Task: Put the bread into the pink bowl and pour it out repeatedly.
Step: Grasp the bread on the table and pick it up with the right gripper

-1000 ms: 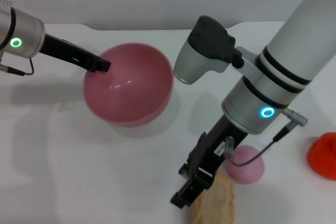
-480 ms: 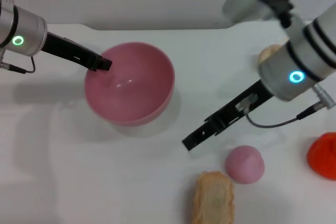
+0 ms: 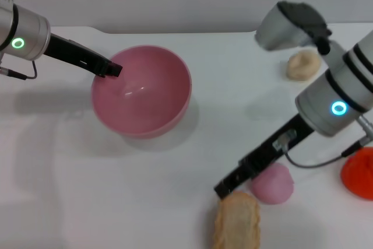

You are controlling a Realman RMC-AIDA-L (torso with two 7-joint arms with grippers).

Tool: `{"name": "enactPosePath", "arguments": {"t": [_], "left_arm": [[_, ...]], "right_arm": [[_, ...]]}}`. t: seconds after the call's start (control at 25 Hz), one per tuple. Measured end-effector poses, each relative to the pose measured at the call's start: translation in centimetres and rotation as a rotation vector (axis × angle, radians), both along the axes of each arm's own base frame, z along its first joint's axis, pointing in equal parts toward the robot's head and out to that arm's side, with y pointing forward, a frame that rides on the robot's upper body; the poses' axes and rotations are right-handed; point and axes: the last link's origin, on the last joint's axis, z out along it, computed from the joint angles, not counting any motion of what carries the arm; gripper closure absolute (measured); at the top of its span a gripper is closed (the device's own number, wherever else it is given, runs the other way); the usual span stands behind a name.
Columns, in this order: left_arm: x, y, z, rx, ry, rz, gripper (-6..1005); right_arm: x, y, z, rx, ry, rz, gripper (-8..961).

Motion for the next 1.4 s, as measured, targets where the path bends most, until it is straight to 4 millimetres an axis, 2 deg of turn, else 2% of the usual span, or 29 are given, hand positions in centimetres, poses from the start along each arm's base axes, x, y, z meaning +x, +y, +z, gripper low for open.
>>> {"name": "enactPosePath", "arguments": {"t": [0.08, 0.56, 0.88, 1.4], "left_arm": [[0.0, 0.0, 0.0, 0.0, 0.0, 0.0, 956], [-0.2, -0.3, -0.6, -0.008, 0.0, 0.01, 956], [-0.2, -0.3, -1.0, -0.01, -0.006, 0.013, 956], [0.0, -0.2, -1.2, -0.008, -0.008, 0.011, 956]], "right_arm": [[-0.2, -0.9, -0.3, -0.059, -0.003, 0.018, 249], [0.8, -1.8, -0.6, -0.135, -0.024, 0.008, 250], [1.4, -1.8, -1.0, -0.146, -0.025, 0.015, 250], [2.1, -0.6, -1.5, -0.098, -0.087, 0.069, 251]]}}
